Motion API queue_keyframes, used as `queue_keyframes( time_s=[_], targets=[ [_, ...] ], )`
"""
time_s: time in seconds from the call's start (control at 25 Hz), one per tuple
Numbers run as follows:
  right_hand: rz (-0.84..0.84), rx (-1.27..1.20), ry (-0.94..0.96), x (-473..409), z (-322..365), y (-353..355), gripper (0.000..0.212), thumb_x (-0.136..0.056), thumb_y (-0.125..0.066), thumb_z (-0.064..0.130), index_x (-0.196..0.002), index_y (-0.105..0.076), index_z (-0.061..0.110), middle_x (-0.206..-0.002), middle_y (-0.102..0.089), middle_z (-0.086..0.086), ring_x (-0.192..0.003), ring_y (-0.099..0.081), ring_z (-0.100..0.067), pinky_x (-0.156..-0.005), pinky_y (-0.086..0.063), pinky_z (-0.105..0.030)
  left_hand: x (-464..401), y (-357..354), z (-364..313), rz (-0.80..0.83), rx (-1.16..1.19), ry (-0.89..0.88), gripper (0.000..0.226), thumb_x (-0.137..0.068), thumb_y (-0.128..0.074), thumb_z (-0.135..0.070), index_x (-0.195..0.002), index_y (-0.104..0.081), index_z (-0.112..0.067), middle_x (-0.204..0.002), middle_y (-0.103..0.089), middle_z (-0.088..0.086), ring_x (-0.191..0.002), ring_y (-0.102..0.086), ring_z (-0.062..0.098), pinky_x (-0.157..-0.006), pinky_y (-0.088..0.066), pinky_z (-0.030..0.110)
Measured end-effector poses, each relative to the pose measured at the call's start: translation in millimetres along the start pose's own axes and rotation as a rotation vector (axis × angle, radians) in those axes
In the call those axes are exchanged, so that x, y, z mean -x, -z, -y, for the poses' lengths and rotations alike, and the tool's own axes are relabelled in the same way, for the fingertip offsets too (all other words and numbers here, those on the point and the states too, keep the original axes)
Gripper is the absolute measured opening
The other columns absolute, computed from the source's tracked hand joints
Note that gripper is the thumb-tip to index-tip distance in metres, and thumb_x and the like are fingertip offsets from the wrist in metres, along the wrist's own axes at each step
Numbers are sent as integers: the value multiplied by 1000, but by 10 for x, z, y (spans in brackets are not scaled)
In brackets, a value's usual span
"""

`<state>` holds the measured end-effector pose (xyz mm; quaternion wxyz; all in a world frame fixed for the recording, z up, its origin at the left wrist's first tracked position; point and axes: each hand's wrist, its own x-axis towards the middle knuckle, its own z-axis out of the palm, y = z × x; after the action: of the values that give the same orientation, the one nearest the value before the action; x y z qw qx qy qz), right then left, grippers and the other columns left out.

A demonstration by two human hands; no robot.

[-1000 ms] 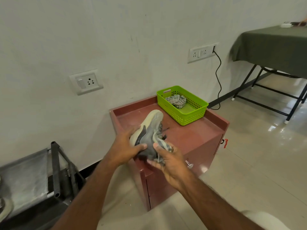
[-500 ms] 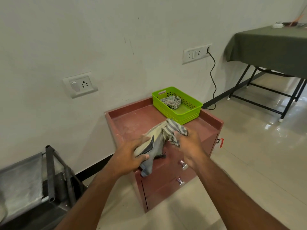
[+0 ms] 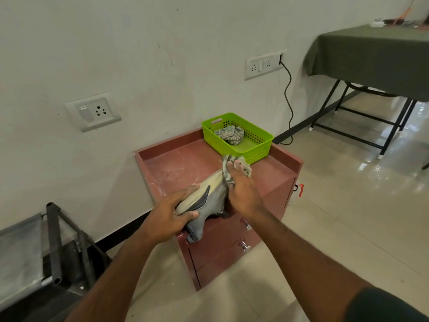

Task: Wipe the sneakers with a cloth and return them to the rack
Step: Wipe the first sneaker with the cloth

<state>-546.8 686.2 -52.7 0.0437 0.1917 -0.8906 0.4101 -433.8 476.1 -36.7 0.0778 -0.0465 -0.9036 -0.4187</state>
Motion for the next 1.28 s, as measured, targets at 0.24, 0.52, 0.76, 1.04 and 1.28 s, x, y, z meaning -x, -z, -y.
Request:
queue_keyframes(
  time_s=[0.24, 0.52, 0.76, 1.04, 1.28],
  targets=[
    [324, -29, 259, 179, 263, 84, 47, -94, -52, 4, -138, -56, 19, -146, -52, -2, -137, -44, -14, -112, -37, -32, -15, 24, -5, -6, -29, 35, 61, -79, -81, -32, -134, -56, -36, -110, -70, -18, -97, -68, 3, -86, -57, 41],
    [-310, -727, -246, 41, 132, 655, 19, -101, -52, 12, -114, -66, 12, -94, -72, 4, -82, -69, 0, -80, -54, -23, -20, 6, -22, 21, -1, 32, 51, -80, -79, -27, -125, -61, -41, -103, -73, -11, -85, -72, 18, -75, -58, 44],
    [-131, -182, -133, -139, -287, 178, 46, -100, -52, 14, -145, -49, 20, -149, -49, -5, -134, -48, -21, -105, -32, -21, -23, 1, 14, 10, 17, 52, 53, -79, -81, -27, -129, -64, -34, -101, -74, -13, -84, -72, 18, -73, -59, 42],
    [191, 69, 259, 184, 336, -70, 51, -93, -52, 4, -141, -53, 21, -153, -45, -2, -147, -30, -20, -118, -30, -38, -52, 31, 8, -3, 28, 36, 38, -78, -82, -25, -112, -68, -37, -96, -73, -16, -88, -70, 8, -78, -57, 36],
    [416, -15, 421, 344, 305, 49, 70, -83, -46, -11, -143, -51, 24, -156, -37, 3, -148, -24, -9, -122, -19, -31, -7, 13, -84, -47, 28, 29, 35, -83, -79, -9, -92, -65, -39, -79, -70, -25, -69, -67, 2, -60, -49, 20]
  ],
)
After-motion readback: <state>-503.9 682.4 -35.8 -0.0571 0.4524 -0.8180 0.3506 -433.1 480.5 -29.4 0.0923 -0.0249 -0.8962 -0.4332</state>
